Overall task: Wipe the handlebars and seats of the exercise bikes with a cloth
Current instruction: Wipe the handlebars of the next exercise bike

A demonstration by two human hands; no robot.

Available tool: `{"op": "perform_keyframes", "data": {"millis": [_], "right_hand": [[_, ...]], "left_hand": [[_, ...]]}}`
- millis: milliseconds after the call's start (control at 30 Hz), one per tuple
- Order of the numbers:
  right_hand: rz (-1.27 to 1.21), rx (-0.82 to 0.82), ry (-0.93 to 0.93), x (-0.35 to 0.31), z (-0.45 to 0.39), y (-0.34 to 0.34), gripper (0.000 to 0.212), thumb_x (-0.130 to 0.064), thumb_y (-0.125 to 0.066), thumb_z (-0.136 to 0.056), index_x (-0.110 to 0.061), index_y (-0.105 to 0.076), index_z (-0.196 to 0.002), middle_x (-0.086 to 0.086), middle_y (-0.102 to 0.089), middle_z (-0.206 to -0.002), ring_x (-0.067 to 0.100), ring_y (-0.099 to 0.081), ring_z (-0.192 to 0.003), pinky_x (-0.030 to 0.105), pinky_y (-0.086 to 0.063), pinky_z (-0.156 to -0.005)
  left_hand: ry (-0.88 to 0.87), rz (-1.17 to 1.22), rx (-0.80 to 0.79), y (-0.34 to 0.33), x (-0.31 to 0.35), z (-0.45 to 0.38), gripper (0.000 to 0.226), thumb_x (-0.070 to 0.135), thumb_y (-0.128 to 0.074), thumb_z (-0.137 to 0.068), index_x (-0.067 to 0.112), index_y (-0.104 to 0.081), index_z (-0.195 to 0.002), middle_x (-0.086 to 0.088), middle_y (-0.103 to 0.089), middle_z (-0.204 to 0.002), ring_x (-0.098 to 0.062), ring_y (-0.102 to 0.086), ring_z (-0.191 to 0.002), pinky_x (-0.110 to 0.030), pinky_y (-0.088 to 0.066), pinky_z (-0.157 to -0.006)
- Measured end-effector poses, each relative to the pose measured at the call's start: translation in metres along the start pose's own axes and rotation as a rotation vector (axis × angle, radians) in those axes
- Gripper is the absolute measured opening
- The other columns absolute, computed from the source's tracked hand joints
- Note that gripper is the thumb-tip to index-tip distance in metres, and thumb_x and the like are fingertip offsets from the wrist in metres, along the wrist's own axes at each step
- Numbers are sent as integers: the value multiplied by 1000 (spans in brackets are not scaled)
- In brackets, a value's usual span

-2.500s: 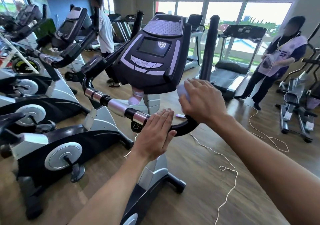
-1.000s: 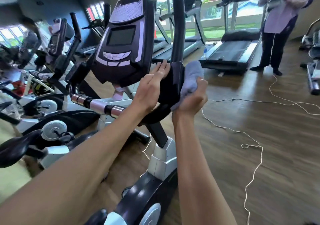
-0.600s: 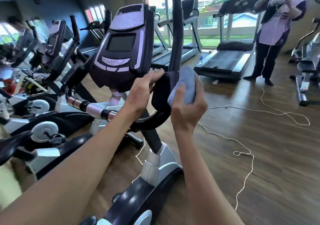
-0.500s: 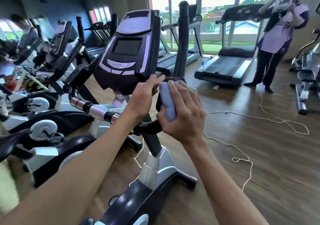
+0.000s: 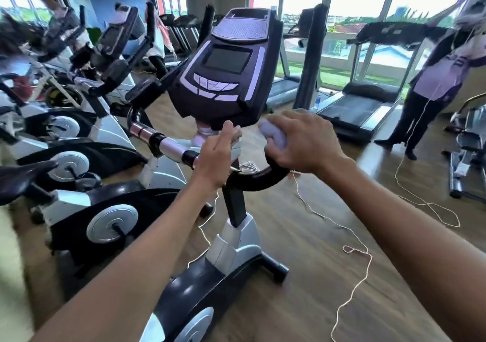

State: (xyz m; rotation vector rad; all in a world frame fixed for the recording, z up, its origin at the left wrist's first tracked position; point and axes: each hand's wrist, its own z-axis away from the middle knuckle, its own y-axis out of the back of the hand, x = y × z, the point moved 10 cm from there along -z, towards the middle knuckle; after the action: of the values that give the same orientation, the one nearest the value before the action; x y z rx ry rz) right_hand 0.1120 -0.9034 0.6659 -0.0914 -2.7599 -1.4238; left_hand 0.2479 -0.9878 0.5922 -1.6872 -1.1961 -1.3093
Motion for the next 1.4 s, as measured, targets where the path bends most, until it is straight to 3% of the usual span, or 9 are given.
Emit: {"op": "perform_keyframes", "data": {"millis": [100,233,300,467,567,733,867,1100,1400], "right_hand": [[72,23,-69,-6,-7,2,53,-54,-41,-77,-23,-67,-110,1,-70,-104,32,-64,-99,35,-38,-71],[-199,178,-29,-47,35,13,53,-48,-50,-76,-20,-71,-117,-1,-73,-103,32,-68,-89,37,-52,-69],[-257,194,21,-81,46,-5,53,-43,-54,-78,-16,-69,-121,0,-72,-108,29,-67,-93,37,-55,-75],[106,-10,76,-144,23,-91,50,-37,-53,-80,-3,-63,-115,14,-63,-98,37,-59,-85,45,-49,-77],[142,-116,74,-163,-4,-109,41,-35,-54,-79,-3,-61,-104,16,-62,-91,37,-59,-77,44,-47,-71],[122,-148,114,-157,-1,-97,43,-44,-62,-77,-8,-61,-101,12,-64,-87,36,-63,-73,39,-49,-63],[206,-96,96,-122,31,-74,54,-55,-47,-78,-14,-62,-109,3,-64,-92,29,-65,-77,31,-32,-58],[-32,-241,33,-148,-41,-108,39,-49,-47,-92,-15,-56,-109,9,-65,-110,36,-65,-97,39,-39,-69],[167,-111,179,-132,9,-89,47,-54,-44,-80,-16,-61,-101,2,-63,-86,27,-62,-73,30,-28,-57]], "left_hand": [[4,-8,85,37,-13,12,54,64,-39,-93,24,-70,-111,0,-73,-122,-7,-66,-119,-38,-41,-117],[27,-18,193,87,-32,30,51,40,-35,-110,6,-68,-130,-5,-68,-133,-7,-62,-125,-34,-40,-118],[32,-40,268,107,-39,38,54,48,-36,-106,12,-73,-118,1,-71,-125,-5,-64,-118,-38,-43,-116],[36,-26,350,134,-48,48,46,65,-39,-91,33,-71,-99,0,-74,-119,-9,-67,-117,-37,-47,-111],[49,10,385,144,-50,48,53,71,-40,-83,31,-71,-99,-5,-75,-118,-13,-68,-114,-40,-48,-110],[83,11,365,146,-57,49,47,68,-41,-84,33,-71,-94,-3,-75,-115,-13,-69,-113,-42,-47,-111],[119,5,328,144,-64,47,71,69,-38,-84,16,-73,-115,-4,-73,-121,-13,-66,-117,-41,-45,-114],[112,5,333,138,-61,34,50,67,-36,-85,33,-71,-98,2,-75,-114,-12,-67,-114,-41,-46,-111],[136,-27,378,155,-78,19,52,72,-35,-85,36,-70,-97,3,-76,-113,-11,-67,-114,-43,-46,-112]]}}
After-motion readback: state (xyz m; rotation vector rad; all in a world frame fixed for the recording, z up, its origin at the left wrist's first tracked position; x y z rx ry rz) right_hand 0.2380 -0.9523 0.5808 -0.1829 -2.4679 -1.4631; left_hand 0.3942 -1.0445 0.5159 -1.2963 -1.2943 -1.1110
